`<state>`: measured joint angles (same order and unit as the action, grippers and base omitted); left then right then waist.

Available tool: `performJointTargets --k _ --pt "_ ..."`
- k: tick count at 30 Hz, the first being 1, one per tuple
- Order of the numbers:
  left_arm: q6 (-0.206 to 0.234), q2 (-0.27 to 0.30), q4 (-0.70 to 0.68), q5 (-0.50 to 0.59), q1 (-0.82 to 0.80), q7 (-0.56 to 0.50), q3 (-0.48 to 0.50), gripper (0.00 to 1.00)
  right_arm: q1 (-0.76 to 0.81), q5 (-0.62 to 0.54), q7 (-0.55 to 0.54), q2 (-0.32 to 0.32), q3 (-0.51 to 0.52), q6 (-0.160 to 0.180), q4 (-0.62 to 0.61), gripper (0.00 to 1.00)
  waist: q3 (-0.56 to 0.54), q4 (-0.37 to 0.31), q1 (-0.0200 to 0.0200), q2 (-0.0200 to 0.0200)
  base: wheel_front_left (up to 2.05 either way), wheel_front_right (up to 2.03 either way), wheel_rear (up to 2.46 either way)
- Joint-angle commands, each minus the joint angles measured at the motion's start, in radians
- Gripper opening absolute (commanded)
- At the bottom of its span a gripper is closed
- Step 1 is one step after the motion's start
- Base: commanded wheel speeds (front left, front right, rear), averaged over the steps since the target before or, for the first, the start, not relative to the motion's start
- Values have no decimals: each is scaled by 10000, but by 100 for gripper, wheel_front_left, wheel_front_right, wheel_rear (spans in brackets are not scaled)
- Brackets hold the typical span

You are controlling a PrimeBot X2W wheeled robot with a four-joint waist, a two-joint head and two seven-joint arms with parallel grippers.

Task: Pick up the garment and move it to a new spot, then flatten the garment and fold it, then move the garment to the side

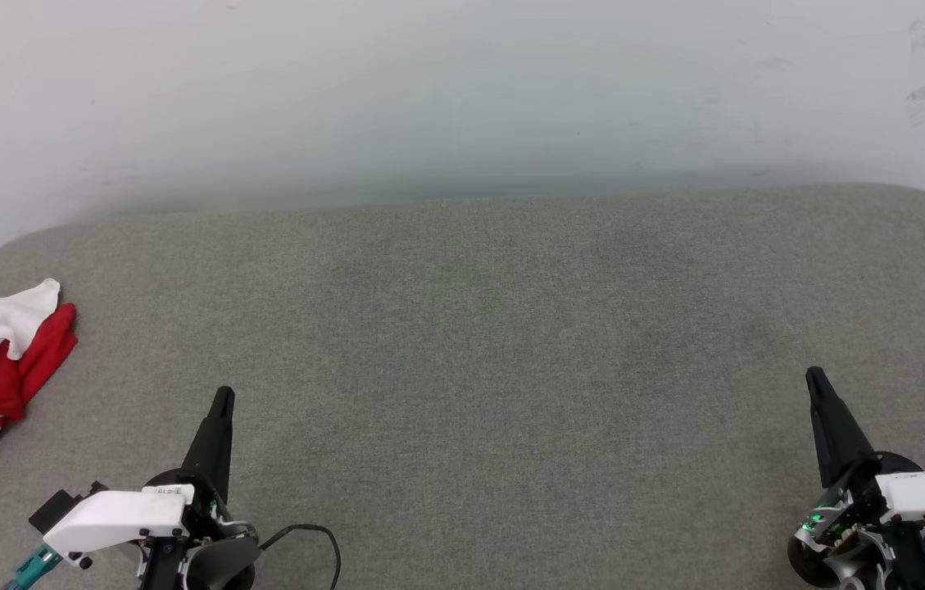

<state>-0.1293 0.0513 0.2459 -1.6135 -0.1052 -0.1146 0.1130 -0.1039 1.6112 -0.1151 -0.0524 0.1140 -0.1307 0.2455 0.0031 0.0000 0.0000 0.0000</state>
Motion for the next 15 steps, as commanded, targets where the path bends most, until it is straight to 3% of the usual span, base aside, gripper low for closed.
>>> performJointTargets --k 1,5,6,15 --pt "-49 -12 7 16 -96 -14 18 0 -114 33 -7 42 -5 0 4 0 0 0 0 0 0 0 0" --pt "-49 -12 7 16 -96 -13 18 0 -114 33 -7 42 -5 0 4 0 0 0 0 0 0 0 0" --pt "-49 -12 7 16 -96 -13 18 100 -114 33 -7 42 -5 0 4 100 0 0 0 0 0 0 0" --pt "13 -39 -67 94 369 271 -59 100 368 -145 270 7 -150 2 138 100 8 0 0 0 0 0 0"
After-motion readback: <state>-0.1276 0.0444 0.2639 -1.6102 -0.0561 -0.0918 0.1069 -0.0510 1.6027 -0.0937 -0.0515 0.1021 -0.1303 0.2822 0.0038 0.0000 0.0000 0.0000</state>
